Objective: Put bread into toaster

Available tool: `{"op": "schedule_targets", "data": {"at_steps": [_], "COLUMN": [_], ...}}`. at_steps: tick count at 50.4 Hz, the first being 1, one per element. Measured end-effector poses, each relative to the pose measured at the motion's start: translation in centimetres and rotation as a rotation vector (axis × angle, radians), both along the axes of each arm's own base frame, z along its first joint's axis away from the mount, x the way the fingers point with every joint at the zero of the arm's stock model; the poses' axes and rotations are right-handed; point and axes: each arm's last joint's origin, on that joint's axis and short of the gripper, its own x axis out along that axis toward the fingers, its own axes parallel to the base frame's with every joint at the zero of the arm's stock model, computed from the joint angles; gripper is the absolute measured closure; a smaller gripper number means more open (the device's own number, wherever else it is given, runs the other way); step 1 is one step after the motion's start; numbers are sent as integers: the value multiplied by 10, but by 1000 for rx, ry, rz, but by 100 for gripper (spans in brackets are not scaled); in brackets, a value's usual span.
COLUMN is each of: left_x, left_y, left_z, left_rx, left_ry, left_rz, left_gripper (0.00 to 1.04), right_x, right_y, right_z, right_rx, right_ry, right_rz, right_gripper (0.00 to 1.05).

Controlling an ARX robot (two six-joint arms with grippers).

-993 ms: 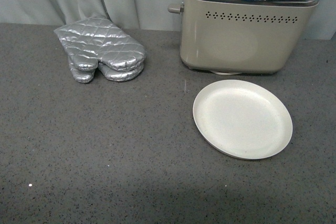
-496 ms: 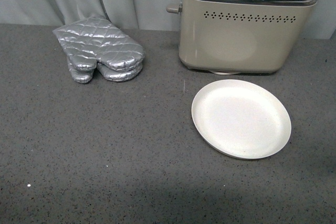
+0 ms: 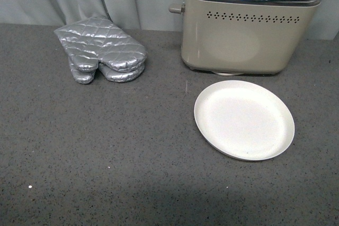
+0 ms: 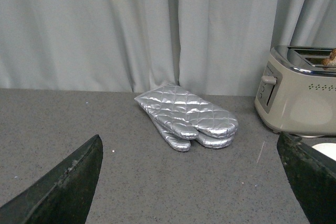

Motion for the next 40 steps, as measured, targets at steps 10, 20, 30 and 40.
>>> {"op": "schedule_targets", "data": {"at_steps": [10,20,30,40], "left_x": [0,0,0,0], "left_y": [0,0,0,0], "left_z": [0,0,0,0], "left_rx": [0,0,0,0], "left_ry": [0,0,0,0], "left_rz": [0,0,0,0], "left_gripper": [7,7,7,7], "right_x": [-7,-15,-19,-24], "right_y": [-2,-2,-2,-2], "right_z": [-4,-3,-2,-2], "right_rx": [0,0,0,0], "right_ry": [9,0,-3,-3], "right_rz": [-10,-11,-11,-11], "right_gripper": [104,104,104,104]}}
